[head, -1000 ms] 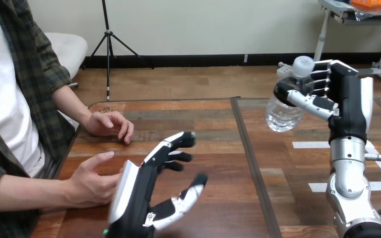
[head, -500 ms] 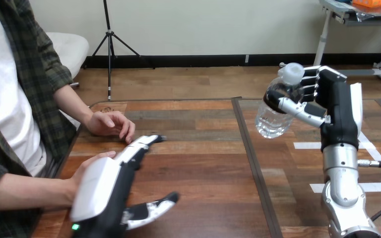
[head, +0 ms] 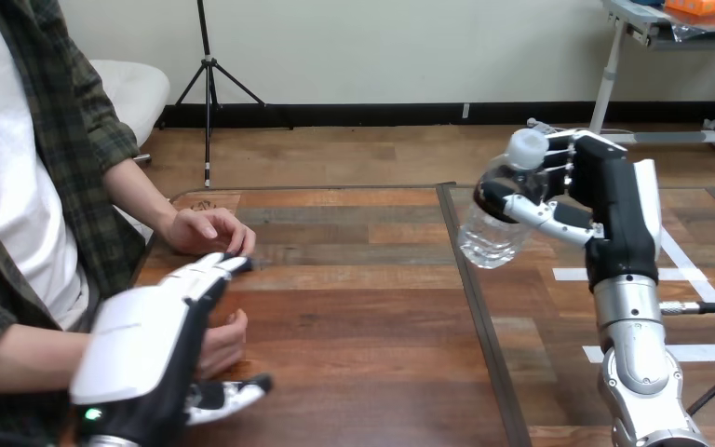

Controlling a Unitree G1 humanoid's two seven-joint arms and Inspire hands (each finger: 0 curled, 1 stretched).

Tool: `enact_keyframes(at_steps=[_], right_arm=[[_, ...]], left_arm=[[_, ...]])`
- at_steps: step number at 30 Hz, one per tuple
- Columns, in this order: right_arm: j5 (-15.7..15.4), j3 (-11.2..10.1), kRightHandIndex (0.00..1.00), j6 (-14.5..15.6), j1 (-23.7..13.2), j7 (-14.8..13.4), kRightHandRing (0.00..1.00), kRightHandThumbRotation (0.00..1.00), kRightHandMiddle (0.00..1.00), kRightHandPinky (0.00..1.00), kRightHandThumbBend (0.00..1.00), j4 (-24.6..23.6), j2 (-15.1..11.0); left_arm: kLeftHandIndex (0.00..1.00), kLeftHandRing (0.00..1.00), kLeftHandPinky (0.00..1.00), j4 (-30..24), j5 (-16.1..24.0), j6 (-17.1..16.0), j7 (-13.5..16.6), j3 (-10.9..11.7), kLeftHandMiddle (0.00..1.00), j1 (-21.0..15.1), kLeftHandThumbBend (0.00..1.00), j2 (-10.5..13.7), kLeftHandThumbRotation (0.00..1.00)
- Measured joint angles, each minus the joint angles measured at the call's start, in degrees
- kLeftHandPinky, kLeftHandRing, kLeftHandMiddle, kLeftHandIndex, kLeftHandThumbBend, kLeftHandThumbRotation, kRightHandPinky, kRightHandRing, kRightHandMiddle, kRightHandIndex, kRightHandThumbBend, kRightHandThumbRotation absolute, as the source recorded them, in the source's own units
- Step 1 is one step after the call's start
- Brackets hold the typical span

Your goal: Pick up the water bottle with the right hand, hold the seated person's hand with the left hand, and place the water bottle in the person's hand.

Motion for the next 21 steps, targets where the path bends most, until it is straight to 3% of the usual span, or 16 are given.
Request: enact_keyframes(at_steps=[11,21], right_arm=[[0.1,0.5,0.48,-0.5,0.0,1.7,0.41,0.00,0.47,0.35,0.76,0.0,0.3],[0.1,1.2,0.48,-1.0,0.3,2.3,0.40,0.00,0.46,0.35,0.76,-0.1,1.3]], left_arm=[[0.79,0.83,0.78,-1.6,4.8,5.7,1.1,0.8,0.84,0.2,0.91,2.5,0.05],[0.79,0.83,0.77,-2.1,9.5,11.9,1.7,0.8,0.84,0.7,0.92,3.3,0.05]])
